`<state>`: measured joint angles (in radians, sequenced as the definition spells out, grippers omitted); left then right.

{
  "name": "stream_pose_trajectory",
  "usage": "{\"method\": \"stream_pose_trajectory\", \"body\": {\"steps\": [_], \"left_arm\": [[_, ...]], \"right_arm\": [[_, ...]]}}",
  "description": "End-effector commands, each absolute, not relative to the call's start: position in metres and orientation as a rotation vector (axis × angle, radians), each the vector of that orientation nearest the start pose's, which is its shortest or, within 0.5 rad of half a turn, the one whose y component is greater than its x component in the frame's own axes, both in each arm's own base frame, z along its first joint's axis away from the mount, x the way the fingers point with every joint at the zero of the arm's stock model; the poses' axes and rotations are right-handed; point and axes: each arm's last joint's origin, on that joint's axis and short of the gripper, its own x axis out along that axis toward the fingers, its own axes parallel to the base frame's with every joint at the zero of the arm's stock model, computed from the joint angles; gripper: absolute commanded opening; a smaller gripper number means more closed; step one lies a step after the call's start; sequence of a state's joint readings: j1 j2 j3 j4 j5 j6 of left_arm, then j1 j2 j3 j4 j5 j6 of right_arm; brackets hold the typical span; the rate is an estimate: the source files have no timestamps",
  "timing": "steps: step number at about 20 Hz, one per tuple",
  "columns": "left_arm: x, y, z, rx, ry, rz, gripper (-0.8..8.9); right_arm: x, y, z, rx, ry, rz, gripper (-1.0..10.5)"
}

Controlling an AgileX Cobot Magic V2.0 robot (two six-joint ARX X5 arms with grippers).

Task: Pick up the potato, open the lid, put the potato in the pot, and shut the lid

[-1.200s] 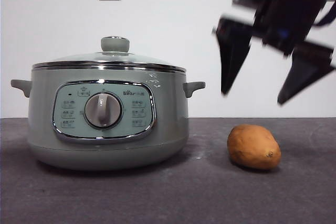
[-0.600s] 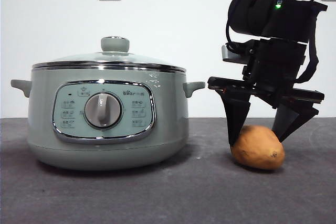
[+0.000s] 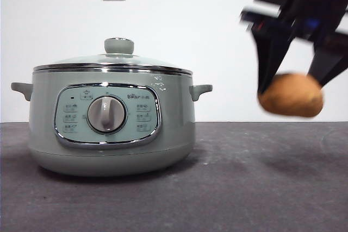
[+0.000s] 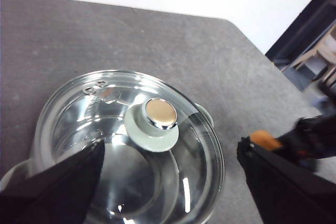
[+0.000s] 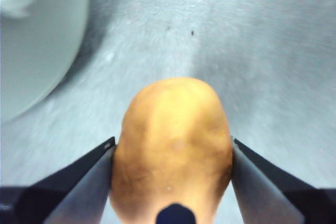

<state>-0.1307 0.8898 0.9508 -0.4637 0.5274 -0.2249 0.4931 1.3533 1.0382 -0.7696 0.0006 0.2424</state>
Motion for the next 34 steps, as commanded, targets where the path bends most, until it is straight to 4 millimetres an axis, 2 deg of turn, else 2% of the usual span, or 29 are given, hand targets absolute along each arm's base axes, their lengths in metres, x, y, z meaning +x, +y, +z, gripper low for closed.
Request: {"method": "stream_pose_trajectory", "body": {"steps": [1,5,9,11,16,20,22,26,27,31,34], "left_arm": [[0.188,-0.050,0.345,-0.250,0.465,-0.608,4.27],[0.213,-0.081,0.341,-0.141,0.513,-0.579,4.27],[0.237,-0.112,0.339,-0.052,0.543,-0.544,4.27],[0.250,-0.124,0.332,-0.015,0.557,-0.541,4.26],[0.271,-0.136,0.304,0.006,0.646,-0.525,4.26],[0.277,-0.139,0.294,0.014,0.674,-0.523,4.26],[0.277,-0.140,0.295,0.013,0.667,-0.526,3.41],[0.277,-0.141,0.295,0.043,0.660,-0.551,0.22],[0.276,-0.141,0.295,0.049,0.661,-0.554,-0.13],[0.277,-0.142,0.295,0.057,0.651,-0.556,-0.09],[0.275,-0.140,0.305,0.053,0.615,-0.552,-0.09]], "right_arm": [[0.213,0.114,0.276,-0.053,1.052,0.326,-0.1],[0.190,0.102,0.298,-0.038,0.993,0.335,-0.1],[0.179,0.096,0.305,-0.034,0.982,0.337,-0.1],[0.177,0.095,0.305,-0.036,0.988,0.335,-0.1],[0.176,0.094,0.305,-0.037,0.993,0.335,-0.1],[0.176,0.094,0.305,-0.037,0.993,0.335,-0.1],[0.176,0.094,0.305,-0.037,0.993,0.335,-0.1],[0.176,0.094,0.305,-0.037,0.993,0.335,-0.1],[0.176,0.094,0.305,-0.037,0.993,0.335,-0.1],[0.177,0.094,0.305,-0.037,0.992,0.335,-0.1],[0.178,0.096,0.307,-0.027,0.967,0.344,-0.1]]}}
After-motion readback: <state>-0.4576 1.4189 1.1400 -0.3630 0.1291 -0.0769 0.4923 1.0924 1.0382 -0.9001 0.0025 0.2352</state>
